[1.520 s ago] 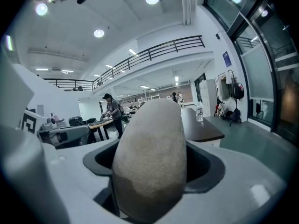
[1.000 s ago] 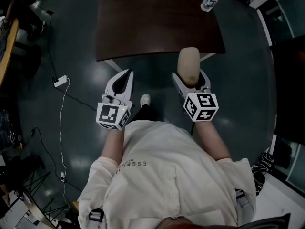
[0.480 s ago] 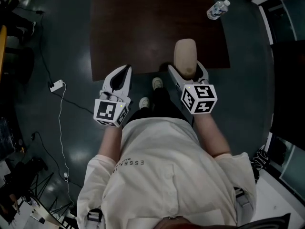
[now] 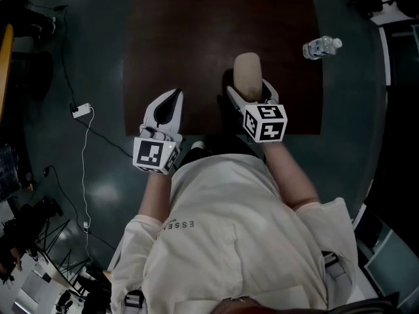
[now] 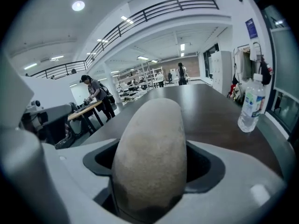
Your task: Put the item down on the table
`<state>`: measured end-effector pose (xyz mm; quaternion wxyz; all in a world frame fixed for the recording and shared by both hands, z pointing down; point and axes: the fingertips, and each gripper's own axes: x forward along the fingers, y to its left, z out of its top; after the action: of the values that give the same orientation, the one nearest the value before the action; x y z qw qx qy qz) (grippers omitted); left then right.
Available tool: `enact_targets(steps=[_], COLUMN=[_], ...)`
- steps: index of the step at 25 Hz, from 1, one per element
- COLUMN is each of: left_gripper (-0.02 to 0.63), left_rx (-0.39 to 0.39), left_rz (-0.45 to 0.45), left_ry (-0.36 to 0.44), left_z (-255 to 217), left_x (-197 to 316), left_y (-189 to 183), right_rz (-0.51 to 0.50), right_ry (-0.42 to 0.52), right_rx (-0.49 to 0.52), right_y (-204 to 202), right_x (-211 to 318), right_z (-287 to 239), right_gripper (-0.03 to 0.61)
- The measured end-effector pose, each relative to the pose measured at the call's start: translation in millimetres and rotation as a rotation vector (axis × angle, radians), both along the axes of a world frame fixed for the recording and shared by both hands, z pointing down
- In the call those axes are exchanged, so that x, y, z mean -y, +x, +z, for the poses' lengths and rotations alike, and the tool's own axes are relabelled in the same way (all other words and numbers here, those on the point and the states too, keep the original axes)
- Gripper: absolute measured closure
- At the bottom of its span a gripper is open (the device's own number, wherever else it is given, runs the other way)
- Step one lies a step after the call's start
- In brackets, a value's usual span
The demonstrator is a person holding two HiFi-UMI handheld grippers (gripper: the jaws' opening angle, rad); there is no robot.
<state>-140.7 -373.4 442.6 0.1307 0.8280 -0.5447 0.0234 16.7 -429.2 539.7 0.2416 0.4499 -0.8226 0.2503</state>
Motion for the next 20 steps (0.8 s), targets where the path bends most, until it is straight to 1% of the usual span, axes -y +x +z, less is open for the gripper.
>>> enact_targets(steps=[4, 7, 9, 12, 15, 20], left_gripper=[0.598, 0.598, 0.598, 0.598, 0.598, 0.598], left_rx=[0.014, 0.025, 0.015, 0.001, -0.007, -0.006], left_rz=[-0.026, -0.045, -0.048, -0.063, -0.068, -0.066], left_ry=[-0.052, -0.062, -0.083, -0.109, -0.101, -0.102], left_z=[22.1, 35.4, 38.6, 45.1, 48.6, 47.2], left_x=[25.5, 43.2, 51.9, 57.9, 61.4, 56.9], left_y=[5.1, 9.3, 11.1, 7.1, 2.5, -3.7], right_rz=[-0.058, -0.084, -0.097, -0.097, -0.082, -0.069], right_ry=[-0.067, -0.119, -0.149, -0.183, -0.207, -0.222], right_rx=[-0.014, -0.031, -0.053, -0.083, -0.090, -0.154], right_y=[-11.2, -13.5, -16.8, -20.6, -23.0, -20.8], right_x=[26.7, 41.8, 47.8, 52.0, 55.1, 54.6], right_z=[28.0, 55.5, 72.6, 91.3, 101.6, 109.7], right_gripper=[0.190, 0.190, 0.190, 0.189, 0.189, 0.186])
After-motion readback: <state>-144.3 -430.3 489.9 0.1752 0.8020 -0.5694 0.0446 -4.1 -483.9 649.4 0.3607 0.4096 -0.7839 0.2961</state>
